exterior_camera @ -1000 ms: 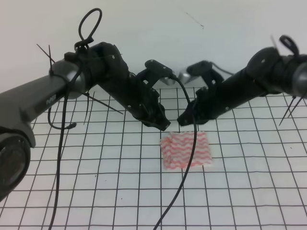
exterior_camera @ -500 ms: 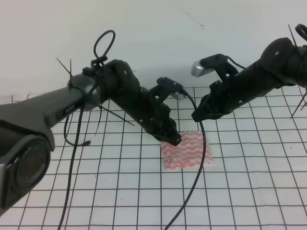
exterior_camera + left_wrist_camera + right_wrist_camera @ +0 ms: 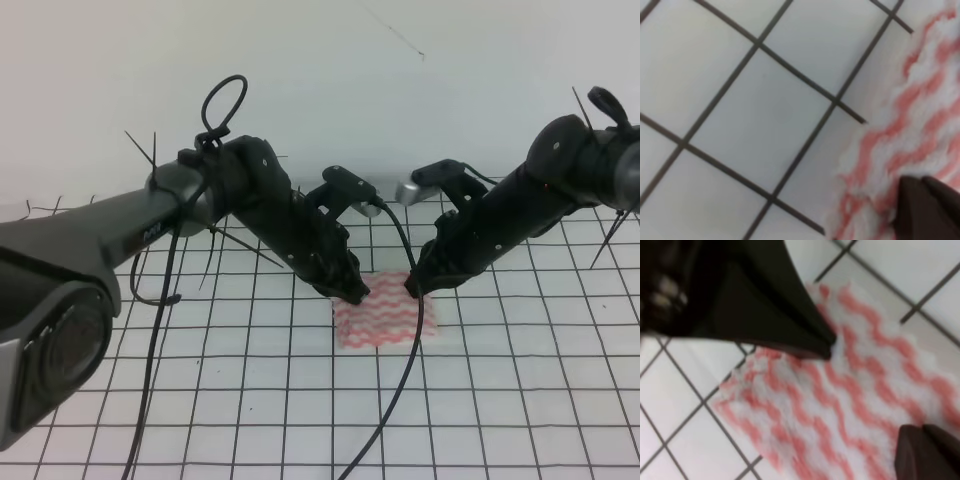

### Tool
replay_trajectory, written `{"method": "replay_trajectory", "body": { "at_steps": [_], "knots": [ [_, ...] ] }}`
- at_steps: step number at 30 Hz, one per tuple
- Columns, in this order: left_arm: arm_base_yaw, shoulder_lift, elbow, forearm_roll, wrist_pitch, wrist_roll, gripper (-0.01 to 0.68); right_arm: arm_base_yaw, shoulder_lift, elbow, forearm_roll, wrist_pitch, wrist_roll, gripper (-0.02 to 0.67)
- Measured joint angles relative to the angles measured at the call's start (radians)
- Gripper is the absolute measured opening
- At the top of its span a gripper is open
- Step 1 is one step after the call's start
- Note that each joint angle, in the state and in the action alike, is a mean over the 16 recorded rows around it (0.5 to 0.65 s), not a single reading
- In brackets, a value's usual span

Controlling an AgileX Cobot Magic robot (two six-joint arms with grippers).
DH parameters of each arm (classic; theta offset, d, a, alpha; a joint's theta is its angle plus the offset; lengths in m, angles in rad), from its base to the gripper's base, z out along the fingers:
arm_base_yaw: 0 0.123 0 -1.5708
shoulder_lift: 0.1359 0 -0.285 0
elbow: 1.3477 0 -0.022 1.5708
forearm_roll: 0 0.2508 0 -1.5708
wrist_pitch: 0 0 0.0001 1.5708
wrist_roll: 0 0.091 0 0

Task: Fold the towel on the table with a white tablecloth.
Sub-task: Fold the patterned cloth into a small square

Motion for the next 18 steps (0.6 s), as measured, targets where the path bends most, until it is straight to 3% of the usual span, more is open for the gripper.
{"method": "replay_trajectory", "body": {
  "at_steps": [8, 18],
  "knots": [
    [0.000, -0.147, 0.001, 0.053, 0.056, -0.043, -0.002, -0.034, -0.127, 0.001, -0.011, -0.003, 0.015, 0.001],
    [0.000, -0.565, 0.014, 0.165, 0.121, -0.193, -0.001, -0.183, -0.562, 0.064, -0.024, -0.066, 0.080, 0.003]
  ]
}}
